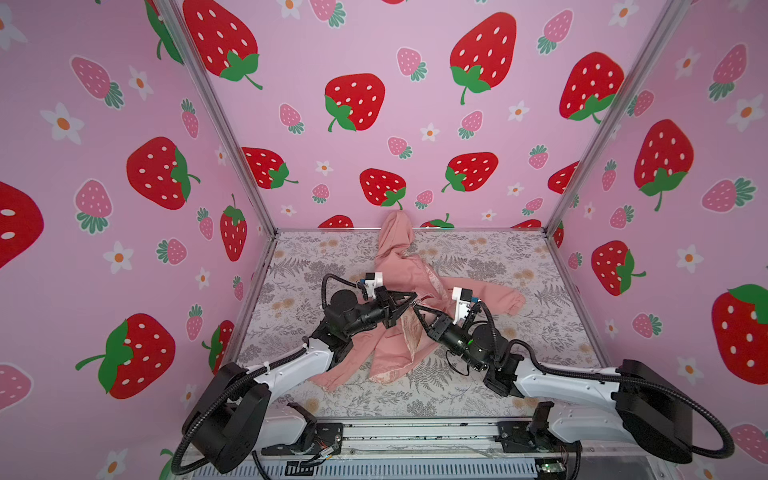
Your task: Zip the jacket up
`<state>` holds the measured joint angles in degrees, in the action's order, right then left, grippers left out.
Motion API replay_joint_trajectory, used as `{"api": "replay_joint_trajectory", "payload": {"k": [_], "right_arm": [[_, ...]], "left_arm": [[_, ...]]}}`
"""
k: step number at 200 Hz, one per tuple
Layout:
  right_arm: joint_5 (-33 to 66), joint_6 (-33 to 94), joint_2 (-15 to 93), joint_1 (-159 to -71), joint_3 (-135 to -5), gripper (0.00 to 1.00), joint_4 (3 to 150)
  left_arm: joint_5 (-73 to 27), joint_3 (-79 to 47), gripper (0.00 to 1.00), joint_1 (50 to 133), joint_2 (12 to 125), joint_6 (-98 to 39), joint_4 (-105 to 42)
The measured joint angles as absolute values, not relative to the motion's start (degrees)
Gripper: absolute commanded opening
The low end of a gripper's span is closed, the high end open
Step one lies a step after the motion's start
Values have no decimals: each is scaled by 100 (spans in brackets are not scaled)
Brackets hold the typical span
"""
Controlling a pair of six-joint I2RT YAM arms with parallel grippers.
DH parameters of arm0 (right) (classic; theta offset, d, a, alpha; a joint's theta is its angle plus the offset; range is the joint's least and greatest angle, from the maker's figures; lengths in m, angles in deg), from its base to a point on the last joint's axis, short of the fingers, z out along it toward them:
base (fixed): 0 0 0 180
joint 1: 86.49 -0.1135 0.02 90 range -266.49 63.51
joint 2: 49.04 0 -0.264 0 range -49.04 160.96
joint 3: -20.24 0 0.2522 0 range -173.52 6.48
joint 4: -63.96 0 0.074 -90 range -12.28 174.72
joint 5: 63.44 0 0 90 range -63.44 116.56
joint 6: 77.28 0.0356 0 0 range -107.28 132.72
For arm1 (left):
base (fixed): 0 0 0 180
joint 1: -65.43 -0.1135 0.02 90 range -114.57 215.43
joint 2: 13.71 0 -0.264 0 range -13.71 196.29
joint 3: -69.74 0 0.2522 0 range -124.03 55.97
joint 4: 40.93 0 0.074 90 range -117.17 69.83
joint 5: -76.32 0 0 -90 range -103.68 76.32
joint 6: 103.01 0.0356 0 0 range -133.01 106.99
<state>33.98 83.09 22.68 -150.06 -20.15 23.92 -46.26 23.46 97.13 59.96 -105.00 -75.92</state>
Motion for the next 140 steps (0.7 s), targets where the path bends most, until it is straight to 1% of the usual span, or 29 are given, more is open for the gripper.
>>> {"api": "replay_joint_trajectory", "payload": {"k": [11,17,37,56,67,114,140], "right_arm": [[3396,8311,2283,-14998,-2019,0,2368],[3393,8311,2286,-14993,-2021,2,2362],[3367,8344,2286,-14974,-2019,16,2368],[2851,8362,2290,-15090,-1925,28,2620],[2655,8362,2286,-15166,-1799,34,2729],[2399,8545,1918,-15159,-1372,42,2904],[2390,8552,1562,-15159,-1326,49,3028]], "left_arm": [[-4615,2342,0,9718,6004,-10491,-7594],[-4604,2335,0,9722,6015,-10489,-7594],[-4582,2333,0,9733,6061,-10489,-7638],[-4399,2160,0,9761,6146,-10506,-7891],[-4329,2051,0,9770,6157,-10522,-8071],[-4215,1959,0,9770,6275,-10605,-8591],[-4213,1962,0,9770,6444,-10646,-8687]]}}
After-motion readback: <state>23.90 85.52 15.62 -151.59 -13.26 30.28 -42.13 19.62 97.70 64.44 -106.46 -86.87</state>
